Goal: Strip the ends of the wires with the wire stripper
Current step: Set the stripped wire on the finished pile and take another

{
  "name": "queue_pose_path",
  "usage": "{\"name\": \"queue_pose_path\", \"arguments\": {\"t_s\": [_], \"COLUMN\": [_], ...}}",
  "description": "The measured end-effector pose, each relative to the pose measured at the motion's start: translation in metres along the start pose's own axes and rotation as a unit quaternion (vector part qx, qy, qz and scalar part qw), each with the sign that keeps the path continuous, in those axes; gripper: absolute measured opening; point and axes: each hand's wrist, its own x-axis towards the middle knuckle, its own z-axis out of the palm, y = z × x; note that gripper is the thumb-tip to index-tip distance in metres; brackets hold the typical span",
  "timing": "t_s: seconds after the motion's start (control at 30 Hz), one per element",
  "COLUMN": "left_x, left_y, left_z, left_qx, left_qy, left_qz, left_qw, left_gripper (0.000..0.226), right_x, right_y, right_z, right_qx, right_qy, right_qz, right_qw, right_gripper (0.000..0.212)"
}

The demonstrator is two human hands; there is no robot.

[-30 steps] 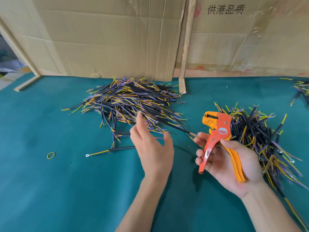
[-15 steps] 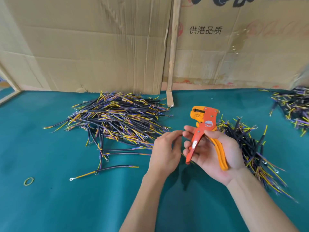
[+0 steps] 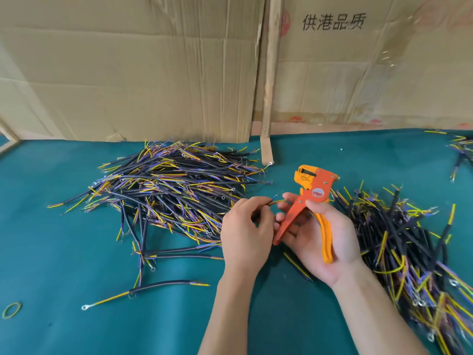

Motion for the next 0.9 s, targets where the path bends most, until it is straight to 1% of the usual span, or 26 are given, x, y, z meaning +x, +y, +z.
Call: {"name": "queue_pose_path", "arguments": {"t_s": [0.03, 0.13, 0.27, 0.37, 0.53, 0.67, 0.83, 0.9], "left_x": [0.0007, 0.0032, 0.005, 0.0071, 0.0066, 0.0096, 0.0084, 0.0079], "left_y": [-0.0008, -0.001, 0.002, 0.0027, -0.0003, -0.0049, -0.003, -0.0035], "left_z": [0.0001, -0.0013, -0.0043, -0.0055, -0.0058, -0.0078, -0.0066, -0.0051], "left_qx": [-0.019, -0.061, -0.124, -0.151, -0.143, -0.104, -0.064, -0.058], "left_qy": [-0.006, -0.015, -0.015, -0.009, -0.016, -0.025, -0.026, -0.022], "left_qz": [-0.017, -0.043, -0.071, -0.094, -0.085, -0.068, -0.059, -0.064], "left_qw": [1.0, 0.997, 0.99, 0.984, 0.986, 0.992, 0.996, 0.996], "left_gripper": [0.021, 0.012, 0.016, 0.017, 0.015, 0.013, 0.019, 0.02], "right_x": [0.0015, 0.0023, 0.0023, 0.0017, 0.0012, 0.0005, 0.0007, 0.0012], "right_y": [0.0007, 0.0031, 0.0042, 0.0059, 0.0061, 0.0064, 0.0081, 0.0083], "right_z": [-0.0003, 0.0002, 0.0003, 0.0014, 0.0027, 0.0036, 0.0055, 0.0063], "right_qx": [-0.004, -0.025, -0.064, -0.087, -0.09, -0.079, -0.077, -0.076], "right_qy": [0.002, -0.002, -0.004, -0.005, 0.002, 0.005, 0.007, 0.013], "right_qz": [-0.002, -0.002, 0.001, 0.004, -0.002, -0.001, -0.011, -0.009], "right_qw": [1.0, 1.0, 0.998, 0.996, 0.996, 0.997, 0.997, 0.997], "right_gripper": [0.04, 0.037, 0.034, 0.037, 0.042, 0.043, 0.04, 0.044]}}
